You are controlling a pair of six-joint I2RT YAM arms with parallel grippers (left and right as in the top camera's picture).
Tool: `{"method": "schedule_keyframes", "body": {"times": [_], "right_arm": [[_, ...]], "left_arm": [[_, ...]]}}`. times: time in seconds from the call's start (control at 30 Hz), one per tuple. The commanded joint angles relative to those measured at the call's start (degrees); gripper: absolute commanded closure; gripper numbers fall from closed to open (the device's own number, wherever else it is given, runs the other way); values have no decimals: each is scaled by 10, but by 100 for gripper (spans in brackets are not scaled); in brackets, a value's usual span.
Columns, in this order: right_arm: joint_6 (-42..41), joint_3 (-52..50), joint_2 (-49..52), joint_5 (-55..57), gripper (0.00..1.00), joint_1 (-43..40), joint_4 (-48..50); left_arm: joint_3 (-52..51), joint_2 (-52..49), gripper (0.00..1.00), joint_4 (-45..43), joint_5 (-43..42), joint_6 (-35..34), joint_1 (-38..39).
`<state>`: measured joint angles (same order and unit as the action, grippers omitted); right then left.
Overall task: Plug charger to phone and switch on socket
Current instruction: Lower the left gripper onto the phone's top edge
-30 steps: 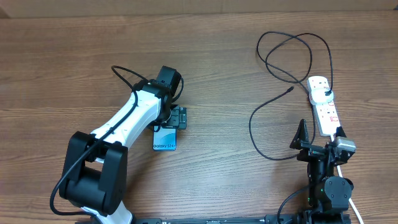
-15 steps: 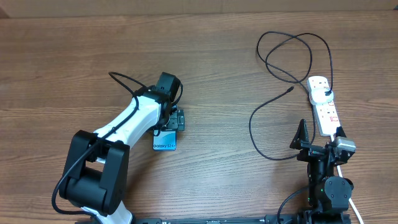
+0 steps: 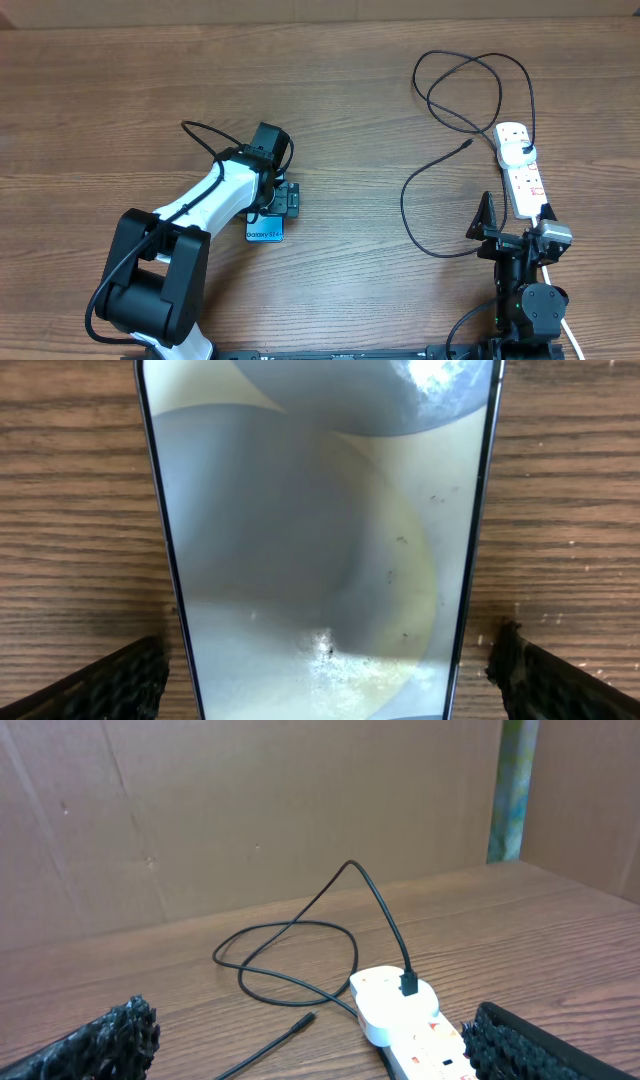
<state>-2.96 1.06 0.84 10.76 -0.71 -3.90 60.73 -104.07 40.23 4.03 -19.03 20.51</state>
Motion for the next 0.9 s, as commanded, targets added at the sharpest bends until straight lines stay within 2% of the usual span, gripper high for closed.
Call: {"method": "schedule_keyframes", "body": {"times": [0.0, 0.17, 0.5, 0.87], "right_arm": [[-2, -6, -7, 3, 0, -2, 4], [-2, -6, -7, 3, 0, -2, 4], [-2, -6, -7, 3, 0, -2, 4], [-2, -6, -7, 3, 0, -2, 4]], "left_arm": [[-6, -5, 0, -1, -5, 12, 1], [-6, -5, 1, -3, -5, -9, 1], [-6, -10, 1, -4, -5, -9, 0], [-6, -83, 0, -3, -16, -18, -3]]}}
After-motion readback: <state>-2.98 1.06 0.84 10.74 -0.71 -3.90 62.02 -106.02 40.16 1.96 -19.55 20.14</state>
